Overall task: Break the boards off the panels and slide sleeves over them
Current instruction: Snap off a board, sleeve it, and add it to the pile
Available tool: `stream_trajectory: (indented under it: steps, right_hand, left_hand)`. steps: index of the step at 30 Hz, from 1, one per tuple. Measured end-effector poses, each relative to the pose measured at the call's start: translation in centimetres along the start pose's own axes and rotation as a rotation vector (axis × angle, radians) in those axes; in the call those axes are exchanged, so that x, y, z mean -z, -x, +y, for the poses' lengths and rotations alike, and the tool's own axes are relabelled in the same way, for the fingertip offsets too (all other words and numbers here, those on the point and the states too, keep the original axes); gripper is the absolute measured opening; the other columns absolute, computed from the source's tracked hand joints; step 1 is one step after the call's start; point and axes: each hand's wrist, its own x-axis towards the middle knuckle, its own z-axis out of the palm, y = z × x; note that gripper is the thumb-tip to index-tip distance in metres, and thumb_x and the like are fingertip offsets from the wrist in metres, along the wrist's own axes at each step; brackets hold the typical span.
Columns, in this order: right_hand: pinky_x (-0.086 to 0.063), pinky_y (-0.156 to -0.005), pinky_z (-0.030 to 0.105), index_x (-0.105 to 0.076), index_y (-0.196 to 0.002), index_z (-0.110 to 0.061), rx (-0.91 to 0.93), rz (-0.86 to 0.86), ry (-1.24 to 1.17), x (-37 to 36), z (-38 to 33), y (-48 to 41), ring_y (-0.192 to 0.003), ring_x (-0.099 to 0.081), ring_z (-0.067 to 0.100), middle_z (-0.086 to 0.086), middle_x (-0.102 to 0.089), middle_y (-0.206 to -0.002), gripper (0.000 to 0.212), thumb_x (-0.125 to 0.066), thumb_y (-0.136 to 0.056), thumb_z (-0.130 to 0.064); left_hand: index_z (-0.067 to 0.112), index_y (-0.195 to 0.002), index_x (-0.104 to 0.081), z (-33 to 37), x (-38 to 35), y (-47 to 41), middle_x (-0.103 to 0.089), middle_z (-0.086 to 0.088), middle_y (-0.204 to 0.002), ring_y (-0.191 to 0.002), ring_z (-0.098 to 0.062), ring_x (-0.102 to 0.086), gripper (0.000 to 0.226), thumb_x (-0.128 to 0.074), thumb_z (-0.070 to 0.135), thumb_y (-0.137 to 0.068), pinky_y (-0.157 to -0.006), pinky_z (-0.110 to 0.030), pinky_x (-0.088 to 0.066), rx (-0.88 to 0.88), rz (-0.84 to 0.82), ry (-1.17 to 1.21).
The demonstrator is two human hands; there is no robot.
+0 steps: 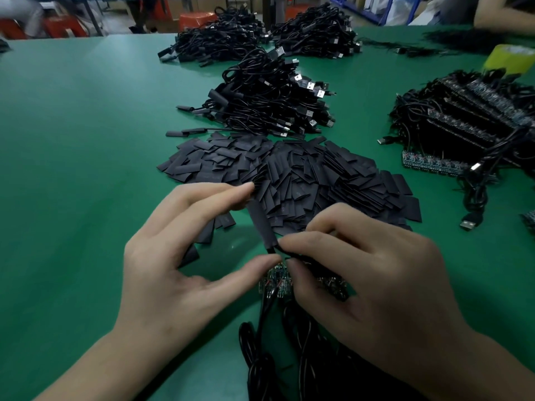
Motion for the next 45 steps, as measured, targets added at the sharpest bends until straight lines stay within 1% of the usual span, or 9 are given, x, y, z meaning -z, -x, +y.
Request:
stream_trajectory:
  steps: [10,15,19,20,22,24,27,37,45]
  right_hand:
    - [-0.043,-0.051,0.034,-0.079,-0.095,-0.025,0.024,-0.004,0.100,0.1,-0.2,0.0,-0.059,-0.055,0.018,-0.002,-0.066,-0.088,0.016,-0.065,-0.096,-0.031]
    - [-0.045,-0.052,0.035,-0.078,-0.098,-0.026,-0.012,-0.024,0.005,0.0,-0.1,0.1,-0.061,-0.058,0.017,-0.004,-0.065,-0.089,0.015,-0.064,-0.096,-0.031]
    - [-0.046,-0.051,0.034,-0.076,-0.101,-0.026,-0.057,-0.043,-0.060,0.0,0.0,0.1,-0.064,-0.059,0.014,-0.008,-0.066,-0.091,0.017,-0.061,-0.099,-0.035]
    - [-0.046,-0.052,0.034,-0.076,-0.101,-0.026,-0.059,-0.045,-0.068,0.0,0.1,0.1,-0.064,-0.060,0.014,-0.009,-0.066,-0.091,0.016,-0.062,-0.099,-0.035]
    - [-0.048,-0.055,0.036,-0.076,-0.100,-0.024,-0.048,-0.048,-0.080,0.1,0.3,0.0,-0.069,-0.063,0.014,-0.009,-0.068,-0.093,0.014,-0.065,-0.099,-0.033]
    - [-0.051,-0.058,0.037,-0.077,-0.098,-0.022,-0.027,-0.045,-0.078,0.1,0.5,-0.1,-0.074,-0.066,0.015,-0.007,-0.070,-0.094,0.012,-0.069,-0.097,-0.031]
    - [-0.050,-0.062,0.039,-0.079,-0.095,-0.021,0.036,-0.037,-0.035,0.1,0.8,-0.1,-0.076,-0.066,0.017,-0.005,-0.071,-0.092,0.012,-0.070,-0.097,-0.029]
    - [-0.044,-0.073,0.039,-0.075,-0.082,-0.018,0.208,0.008,0.071,-0.7,1.2,-0.2,-0.070,-0.063,0.023,-0.002,-0.066,-0.078,0.021,-0.063,-0.098,-0.019]
    - [-0.043,-0.075,0.040,-0.073,-0.081,-0.018,0.094,-0.041,-0.149,-1.4,1.7,0.0,-0.072,-0.060,0.020,-0.007,-0.063,-0.080,0.008,-0.070,-0.089,-0.017]
  left_hand:
    - [0.015,-0.119,-0.067,-0.1,-0.3,-0.6,-0.066,-0.004,-0.114,-0.104,-0.020,-0.065,0.052,-0.081,0.043,-0.078,-0.086,-0.038,-0.054,0.001,0.000,-0.068]
    - [0.014,-0.114,-0.069,-0.2,0.3,-0.5,-0.067,-0.003,-0.110,-0.104,-0.017,-0.066,0.047,-0.081,0.041,-0.078,-0.090,-0.028,-0.051,-0.027,0.008,-0.103]
    - [-0.015,-0.099,-0.069,1.6,-1.2,-1.9,-0.064,-0.042,-0.083,-0.069,-0.051,-0.069,0.022,-0.071,-0.001,-0.082,-0.069,-0.060,-0.057,-0.080,0.034,-0.079]
    - [-0.012,-0.104,-0.069,1.4,-1.0,-1.9,-0.065,-0.041,-0.089,-0.074,-0.051,-0.070,0.026,-0.073,-0.010,-0.079,-0.076,-0.063,-0.055,-0.093,0.000,-0.085]
    - [0.019,-0.129,-0.061,0.2,0.2,-1.5,-0.066,0.000,-0.114,-0.103,-0.017,-0.069,0.071,-0.092,0.003,-0.067,-0.095,-0.034,-0.053,-0.142,-0.125,-0.172]
    - [0.030,-0.128,-0.061,-1.2,0.9,-0.5,-0.061,0.016,-0.115,-0.109,-0.001,-0.061,0.076,-0.096,0.015,-0.063,-0.096,-0.019,-0.047,-0.126,-0.176,-0.164]
    - [0.018,-0.110,-0.073,-0.6,0.1,-0.6,-0.068,0.006,-0.105,-0.100,-0.007,-0.066,0.044,-0.088,0.036,-0.074,-0.088,-0.019,-0.048,-0.074,-0.111,-0.114]
    - [0.013,-0.105,-0.076,-0.4,-0.1,-0.4,-0.069,0.005,-0.103,-0.097,-0.004,-0.065,0.046,-0.083,0.045,-0.074,-0.082,-0.011,-0.045,-0.017,-0.190,-0.141]
    - [0.013,-0.103,-0.076,-0.3,-0.1,-0.4,-0.068,0.007,-0.102,-0.097,0.001,-0.062,0.044,-0.079,0.048,-0.076,-0.081,-0.004,-0.039,-0.046,-0.225,-0.150]
